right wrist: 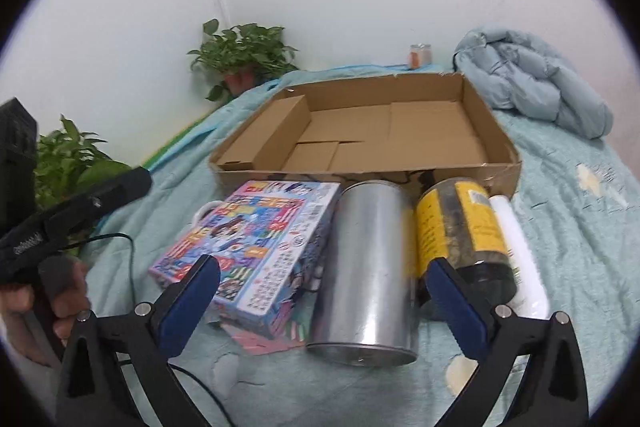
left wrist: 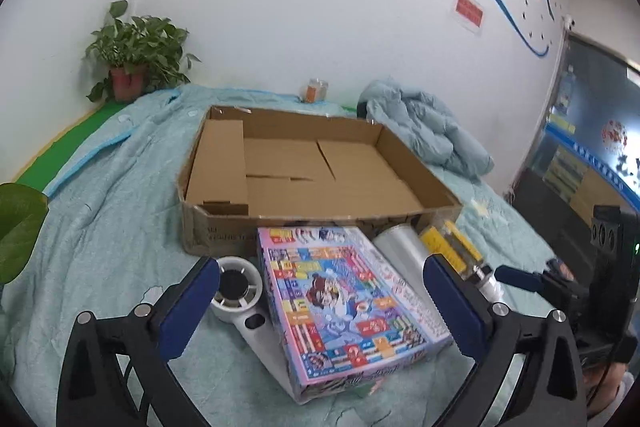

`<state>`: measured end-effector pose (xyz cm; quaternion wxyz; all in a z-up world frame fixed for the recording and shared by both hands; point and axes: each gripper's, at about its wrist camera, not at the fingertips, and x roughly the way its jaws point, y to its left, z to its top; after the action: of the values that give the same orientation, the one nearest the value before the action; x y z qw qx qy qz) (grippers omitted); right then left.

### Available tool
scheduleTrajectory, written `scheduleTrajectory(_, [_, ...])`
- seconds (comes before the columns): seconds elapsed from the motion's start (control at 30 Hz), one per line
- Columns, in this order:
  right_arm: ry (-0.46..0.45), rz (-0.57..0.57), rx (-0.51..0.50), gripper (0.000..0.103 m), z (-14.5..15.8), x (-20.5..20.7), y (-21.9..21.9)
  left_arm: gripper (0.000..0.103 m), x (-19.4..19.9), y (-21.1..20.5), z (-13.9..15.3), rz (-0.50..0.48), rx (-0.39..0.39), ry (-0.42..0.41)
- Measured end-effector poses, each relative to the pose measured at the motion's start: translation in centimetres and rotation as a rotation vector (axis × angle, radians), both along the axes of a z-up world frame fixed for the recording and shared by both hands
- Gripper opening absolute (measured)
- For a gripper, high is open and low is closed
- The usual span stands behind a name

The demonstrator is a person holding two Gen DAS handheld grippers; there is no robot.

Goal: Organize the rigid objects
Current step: 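Grasp the colourful board-game box with the left tool, then lift the board-game box and carry it over the cardboard box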

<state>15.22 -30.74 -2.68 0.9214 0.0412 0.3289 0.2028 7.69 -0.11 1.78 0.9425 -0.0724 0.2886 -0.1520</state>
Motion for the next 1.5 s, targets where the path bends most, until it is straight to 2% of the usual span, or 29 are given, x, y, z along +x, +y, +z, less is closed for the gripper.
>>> scheduleTrajectory(0.07, [0.024,0.027,0.020,0.103,-0.2,0.2,0.1,0.102,0.9,0.1,-0.9,-0.030,-0.006,0.049])
scheduleTrajectory(0.27, [0.098,0.135,0.024,0.103,-1.1,1.5,2.4,0.102,4.9,1.3,-4.5,-0.065,-0.102,0.214])
scheduleTrajectory(0.37, [0.130,0.152,0.007,0.103,-1.9,2.9,3.6,0.101,6.6,1.4,-6.6,-0.082,-0.174,0.305])
scheduleTrajectory(0.43, [0.116,0.161,-0.021,0.103,-2.0,3.4,4.4,0.097,7.2,1.2,-7.7,-0.094,-0.192,0.352])
scheduleTrajectory(0.47, [0.119,0.174,-0.030,0.103,-2.2,3.7,4.8,0.092,7.4,1.0,-8.1,-0.106,-0.188,0.364])
scheduleTrajectory(0.57, [0.150,0.212,-0.058,0.102,-2.8,4.3,6.1,0.085,7.5,0.6,-8.7,-0.110,-0.167,0.379])
scheduleTrajectory(0.67, [0.207,0.250,-0.029,0.102,-3.5,4.5,6.6,0.077,7.2,0.4,-9.0,-0.105,-0.140,0.378])
scheduleTrajectory(0.87, [0.206,0.240,-0.045,0.102,-2.9,2.7,6.8,0.076,3.7,0.6,-8.1,-0.098,-0.135,0.362])
scheduleTrajectory(1.0, [0.179,0.233,-0.079,0.102,-2.7,-0.7,6.5,0.076,0.4,0.6,-8.7,-0.109,-0.160,0.365])
scheduleTrajectory(1.1, [0.192,0.241,-0.090,0.102,-3.2,-2.4,6.0,0.076,-0.5,0.8,-9.7,-0.115,-0.212,0.401])
scheduleTrajectory(1.2, [0.180,0.202,-0.117,0.102,-3.2,-3.1,5.0,0.079,-0.8,1.0,-10.9,-0.128,-0.257,0.440])
scheduleTrajectory(1.27, [0.175,0.192,-0.123,0.099,-3.2,-3.2,4.6,0.079,-0.9,1.2,-11.1,-0.126,-0.275,0.447])
scheduleTrajectory(1.33, [0.188,0.190,-0.141,0.090,-3.6,-2.9,4.5,0.079,-0.9,1.5,-11.3,-0.116,-0.274,0.452])
scheduleTrajectory(1.37, [0.206,0.199,-0.126,0.088,-3.8,-2.7,4.4,0.079,-1.0,1.6,-11.4,-0.118,-0.274,0.455])
scheduleTrajectory(1.4, [0.222,0.206,-0.106,0.080,-4.0,-2.6,4.4,0.079,-1.1,1.6,-11.5,-0.122,-0.279,0.465])
scheduleTrajectory(1.43, [0.236,0.210,-0.088,0.078,-4.1,-2.5,4.4,0.079,-1.1,1.7,-11.6,-0.126,-0.283,0.472])
scheduleTrajectory(1.5, [0.216,0.206,-0.118,0.078,-4.0,-2.7,5.1,0.078,-1.4,1.6,-11.6,-0.130,-0.271,0.475])
